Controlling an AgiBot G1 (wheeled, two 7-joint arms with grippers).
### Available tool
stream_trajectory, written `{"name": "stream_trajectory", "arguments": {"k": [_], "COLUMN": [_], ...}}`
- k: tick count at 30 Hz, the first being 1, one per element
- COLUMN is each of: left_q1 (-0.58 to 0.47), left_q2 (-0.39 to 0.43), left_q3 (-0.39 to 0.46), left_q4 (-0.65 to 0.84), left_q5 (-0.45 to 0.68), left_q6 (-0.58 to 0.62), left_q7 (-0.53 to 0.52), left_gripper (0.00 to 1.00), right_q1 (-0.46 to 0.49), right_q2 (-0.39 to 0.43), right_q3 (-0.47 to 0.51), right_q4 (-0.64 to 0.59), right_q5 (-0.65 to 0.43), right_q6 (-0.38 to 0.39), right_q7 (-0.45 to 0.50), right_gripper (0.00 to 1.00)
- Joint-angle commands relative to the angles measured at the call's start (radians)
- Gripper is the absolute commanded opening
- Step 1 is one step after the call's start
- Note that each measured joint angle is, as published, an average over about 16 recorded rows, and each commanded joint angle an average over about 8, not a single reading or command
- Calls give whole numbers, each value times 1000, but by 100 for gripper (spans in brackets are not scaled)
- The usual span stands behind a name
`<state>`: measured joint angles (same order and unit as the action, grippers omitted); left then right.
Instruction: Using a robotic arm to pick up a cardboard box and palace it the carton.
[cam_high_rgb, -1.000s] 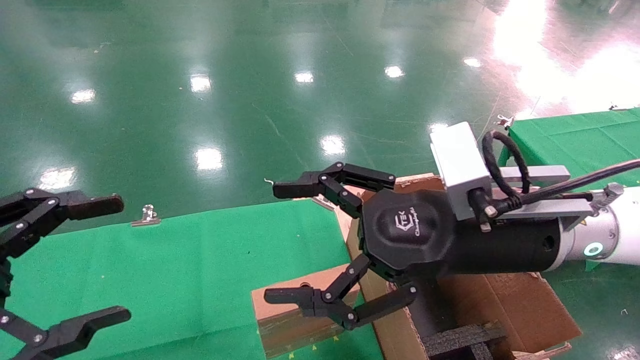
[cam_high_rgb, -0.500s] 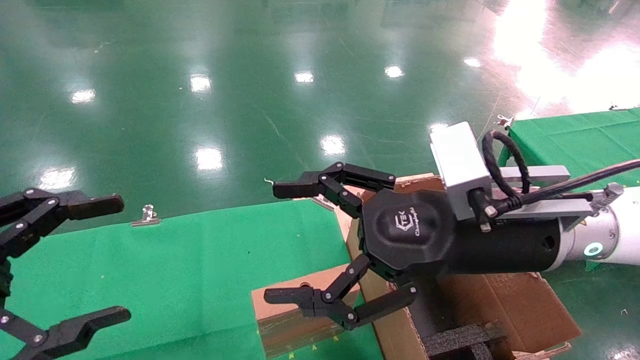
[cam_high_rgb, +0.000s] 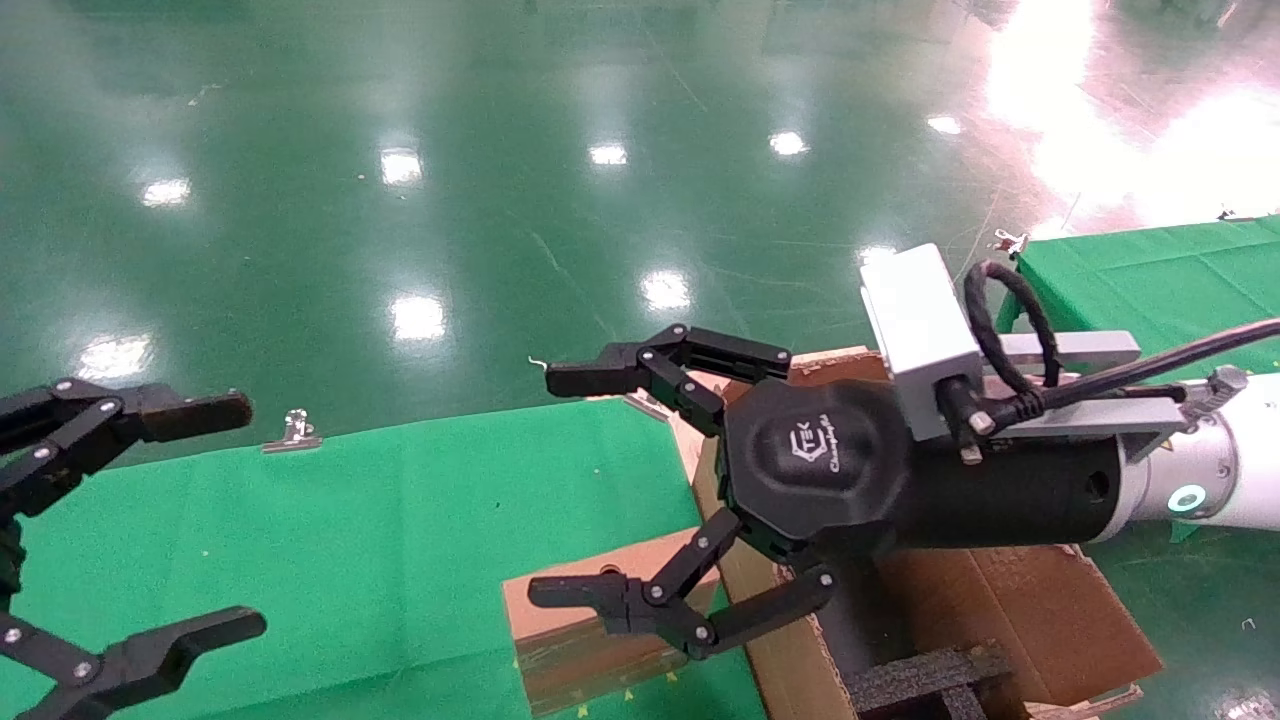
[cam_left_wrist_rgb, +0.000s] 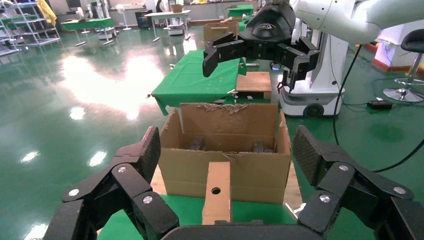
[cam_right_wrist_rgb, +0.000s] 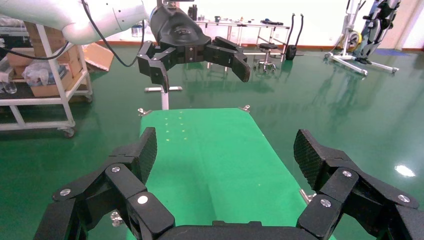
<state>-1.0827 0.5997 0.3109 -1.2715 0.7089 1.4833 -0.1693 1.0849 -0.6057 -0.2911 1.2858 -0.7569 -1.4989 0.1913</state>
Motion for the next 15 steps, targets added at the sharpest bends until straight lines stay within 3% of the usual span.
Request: {"name": "stream_trajectory", "arguments": {"k": [1, 9, 15], "left_q1": [0, 0, 0], "left_q2": [0, 0, 0], "left_q3": [0, 0, 1], "left_q4": [0, 0, 0], "left_q5": [0, 0, 0], "left_q6": [0, 0, 0], "left_q7": [0, 0, 0], "left_gripper": [0, 0, 0], "right_q1": [-2, 90, 208], "right_q2": [0, 5, -52], "right_q3": [2, -84, -189], "right_q4": [0, 12, -2], "right_q5": [5, -199, -412], "right_q6": [0, -28, -55], "right_q7": [-1, 23, 33], "right_gripper": [100, 100, 100]}}
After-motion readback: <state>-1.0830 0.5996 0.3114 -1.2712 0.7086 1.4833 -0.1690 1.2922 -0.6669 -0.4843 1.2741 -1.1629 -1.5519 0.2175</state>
